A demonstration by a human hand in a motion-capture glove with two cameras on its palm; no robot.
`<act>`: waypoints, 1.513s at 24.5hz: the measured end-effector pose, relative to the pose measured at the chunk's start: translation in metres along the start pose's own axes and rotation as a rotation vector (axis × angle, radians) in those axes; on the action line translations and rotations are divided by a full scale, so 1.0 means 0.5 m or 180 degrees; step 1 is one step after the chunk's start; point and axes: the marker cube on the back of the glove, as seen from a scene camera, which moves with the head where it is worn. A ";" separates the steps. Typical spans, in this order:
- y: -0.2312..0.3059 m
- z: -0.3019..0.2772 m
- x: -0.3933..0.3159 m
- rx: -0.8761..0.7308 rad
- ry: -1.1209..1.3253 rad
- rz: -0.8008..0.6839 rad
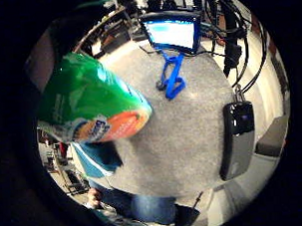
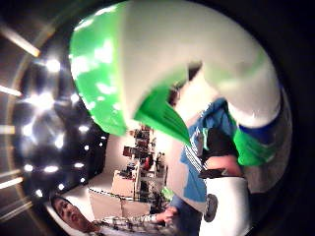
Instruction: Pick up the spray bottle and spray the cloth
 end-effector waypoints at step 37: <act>-0.070 0.025 -0.028 0.0575 -0.0380 -0.0219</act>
